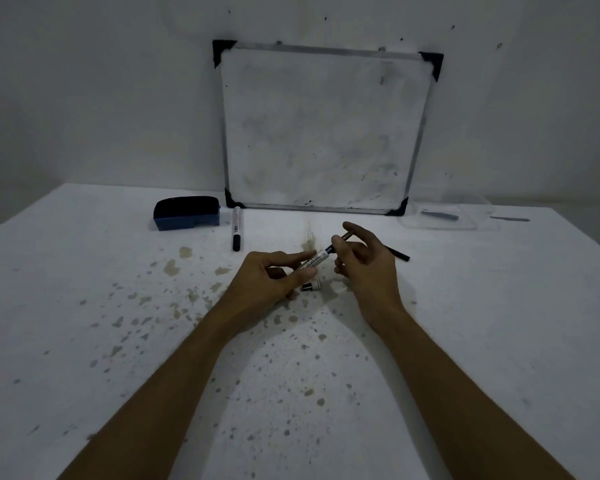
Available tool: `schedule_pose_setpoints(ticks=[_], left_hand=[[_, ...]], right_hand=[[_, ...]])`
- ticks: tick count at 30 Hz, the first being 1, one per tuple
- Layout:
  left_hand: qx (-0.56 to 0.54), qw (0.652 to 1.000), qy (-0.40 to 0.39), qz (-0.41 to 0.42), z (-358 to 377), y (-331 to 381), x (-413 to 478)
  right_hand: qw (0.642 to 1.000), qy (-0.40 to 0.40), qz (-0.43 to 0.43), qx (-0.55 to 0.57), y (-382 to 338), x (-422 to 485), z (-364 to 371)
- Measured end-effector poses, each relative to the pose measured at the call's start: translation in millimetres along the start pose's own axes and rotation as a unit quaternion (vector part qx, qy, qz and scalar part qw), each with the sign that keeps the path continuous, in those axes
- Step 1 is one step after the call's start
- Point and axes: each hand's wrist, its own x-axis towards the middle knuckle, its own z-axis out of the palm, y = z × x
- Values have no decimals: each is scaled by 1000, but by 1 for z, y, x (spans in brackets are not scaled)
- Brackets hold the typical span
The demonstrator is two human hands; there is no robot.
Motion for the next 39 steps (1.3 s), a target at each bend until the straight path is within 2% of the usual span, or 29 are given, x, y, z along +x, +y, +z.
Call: schedule_pose_setpoints(ticks=[4, 7, 10, 13, 15, 18, 24, 27, 31, 33, 35, 37, 39], left_hand=[[-16, 1000, 17, 1, -2, -1, 2], [-41, 999, 27, 4, -4, 0, 3], [-70, 996, 47, -4, -6, 2, 4], [-101, 992, 73, -18, -9, 3, 6], [-134, 986, 90, -31, -10, 4, 7], [-173, 979, 104, -41, -11, 5, 8], [-193, 974, 114, -44, -12, 4, 10], [-169, 980, 98, -37, -11, 3, 9], [-86, 994, 63, 1, -6, 1, 6], [-51, 998, 47, 8, -3, 1, 3], [-19, 999, 29, 16, -1, 2, 2], [-8, 1000, 16, 22, 0, 2, 0], [-9, 1000, 13, 27, 0, 3, -1]], right_hand=[[997, -28, -65, -41, -4, -6, 3], [986, -57, -106, -111, -4, -9, 7], [976, -110, -112, -154, -2, -12, 11], [965, -111, -115, -205, 1, -12, 10], [951, -106, -117, -267, 1, -12, 5], [910, -152, -119, -366, 3, -14, -3], [879, -199, -120, -417, 3, -14, -9], [917, -178, -102, -341, -4, -11, -13], [989, -101, -11, -105, -10, -1, -27], [994, -91, 45, 40, -10, 4, -29], [982, -82, 86, 149, -9, 8, -28], [977, -79, 106, 168, -8, 9, -24], [981, -88, 102, 141, -4, 9, -22]])
